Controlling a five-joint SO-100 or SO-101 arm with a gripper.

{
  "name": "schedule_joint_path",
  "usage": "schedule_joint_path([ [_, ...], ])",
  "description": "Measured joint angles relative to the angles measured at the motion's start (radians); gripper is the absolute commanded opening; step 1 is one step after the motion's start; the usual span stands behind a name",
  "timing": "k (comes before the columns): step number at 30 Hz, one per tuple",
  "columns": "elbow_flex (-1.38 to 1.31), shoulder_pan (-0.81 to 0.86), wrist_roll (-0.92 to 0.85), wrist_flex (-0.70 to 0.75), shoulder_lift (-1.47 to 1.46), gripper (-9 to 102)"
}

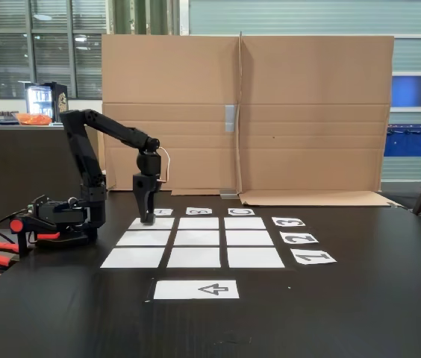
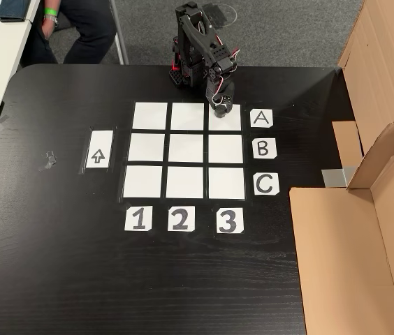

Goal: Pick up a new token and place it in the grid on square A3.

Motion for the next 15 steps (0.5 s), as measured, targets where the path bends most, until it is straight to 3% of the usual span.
schedule_joint_path([
  [15, 0.000, -0.012, -0.002, -0.011, -0.017, 12],
])
